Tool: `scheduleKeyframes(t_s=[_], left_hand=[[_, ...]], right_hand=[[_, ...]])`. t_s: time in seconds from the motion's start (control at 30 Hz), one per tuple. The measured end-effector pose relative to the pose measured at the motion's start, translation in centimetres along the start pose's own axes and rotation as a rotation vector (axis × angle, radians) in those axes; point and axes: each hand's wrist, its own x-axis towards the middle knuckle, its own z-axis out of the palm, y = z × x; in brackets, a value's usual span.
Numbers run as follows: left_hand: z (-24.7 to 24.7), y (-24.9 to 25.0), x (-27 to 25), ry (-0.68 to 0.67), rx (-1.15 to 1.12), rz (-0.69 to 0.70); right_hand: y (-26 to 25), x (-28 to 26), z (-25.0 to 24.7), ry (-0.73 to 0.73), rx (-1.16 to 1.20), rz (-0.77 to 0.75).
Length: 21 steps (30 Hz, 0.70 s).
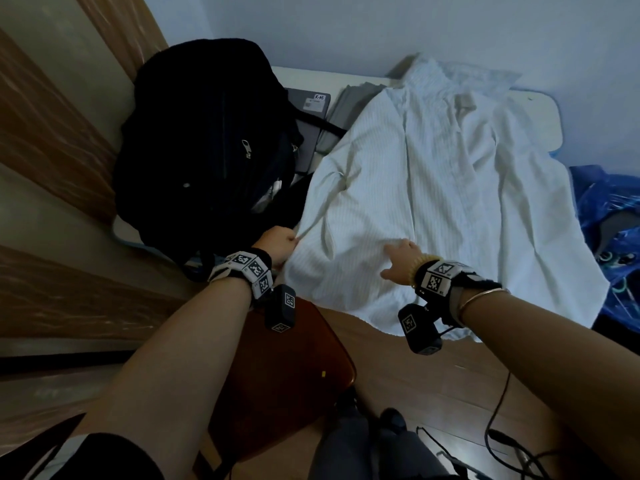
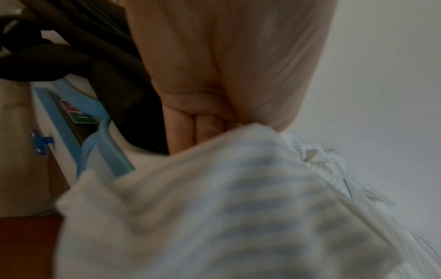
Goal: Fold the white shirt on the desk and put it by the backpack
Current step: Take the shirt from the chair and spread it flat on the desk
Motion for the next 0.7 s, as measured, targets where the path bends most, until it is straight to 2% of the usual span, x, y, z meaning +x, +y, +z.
scheduleKeyframes(t_s=[0.1, 0.23, 0.33, 0.5, 0.6, 0.7], left_hand=[[-0.4, 0.2, -0.3, 0.197, 0.061, -0.021], [-3.4, 0.5, -1.3, 0.516, -0.037, -0.072], [-6.1, 0.8, -1.6, 0.672, -0.074, -0.033], [-9.8, 1.7, -1.3, 0.676, -0.073, 0.113], [-11.1, 3.0, -1.6, 0.58, -0.026, 0.199], [-11.7, 3.8, -2.0, 0.549, 0.146, 0.22]], right_hand=[[-0.2, 0.0, -0.1, -0.005, 0.0, -0.006], [-0.6, -0.2, -0.4, -0.009, -0.003, 0.014], [-0.8, -0.4, -0.8, -0.025, 0.0, 0.037], [-1.7, -0.5, -4.2, -0.021, 0.109, 0.05], [-3.5, -0.3, -7.3, 0.186, 0.276, -0.015], [-6.1, -0.1, -10.4, 0.343, 0.409, -0.144]])
